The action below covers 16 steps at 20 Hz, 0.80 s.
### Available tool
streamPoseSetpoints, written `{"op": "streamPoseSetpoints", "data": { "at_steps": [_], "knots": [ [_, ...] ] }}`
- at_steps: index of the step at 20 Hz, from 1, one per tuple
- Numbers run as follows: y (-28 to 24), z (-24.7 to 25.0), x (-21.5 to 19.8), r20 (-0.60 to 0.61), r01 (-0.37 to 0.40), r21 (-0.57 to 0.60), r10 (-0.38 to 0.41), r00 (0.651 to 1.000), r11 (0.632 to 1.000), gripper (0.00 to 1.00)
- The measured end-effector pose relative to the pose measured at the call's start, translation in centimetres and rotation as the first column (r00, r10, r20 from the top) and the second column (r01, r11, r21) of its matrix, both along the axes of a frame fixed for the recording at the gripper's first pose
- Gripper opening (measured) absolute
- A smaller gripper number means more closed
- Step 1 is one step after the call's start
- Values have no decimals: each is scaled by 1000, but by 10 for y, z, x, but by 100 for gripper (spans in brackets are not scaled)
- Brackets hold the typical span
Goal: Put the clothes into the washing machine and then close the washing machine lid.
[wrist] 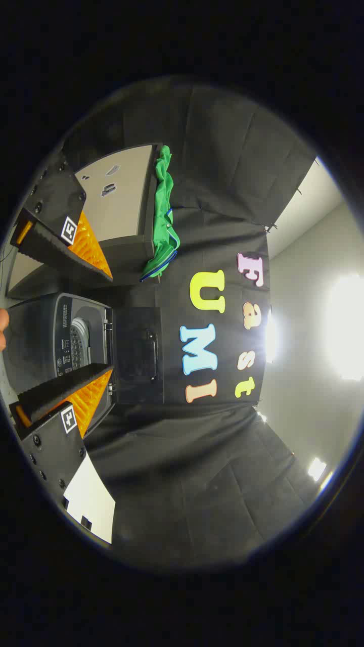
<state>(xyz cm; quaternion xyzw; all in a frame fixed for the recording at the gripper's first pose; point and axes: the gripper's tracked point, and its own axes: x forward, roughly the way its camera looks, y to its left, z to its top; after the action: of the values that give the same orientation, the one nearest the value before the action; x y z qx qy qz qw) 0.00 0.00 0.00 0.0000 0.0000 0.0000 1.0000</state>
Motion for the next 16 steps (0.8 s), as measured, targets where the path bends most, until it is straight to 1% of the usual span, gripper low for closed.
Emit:
{"op": "streamPoseSetpoints", "data": {
  "at_steps": [8, 16],
  "knots": [
    [-8, -7, 6, -24, -1, 19, 2, 1000, 1000, 99],
    [-14, -9, 7, -37, 9, 13, -9, 999, 1000, 99]
  ]
}}
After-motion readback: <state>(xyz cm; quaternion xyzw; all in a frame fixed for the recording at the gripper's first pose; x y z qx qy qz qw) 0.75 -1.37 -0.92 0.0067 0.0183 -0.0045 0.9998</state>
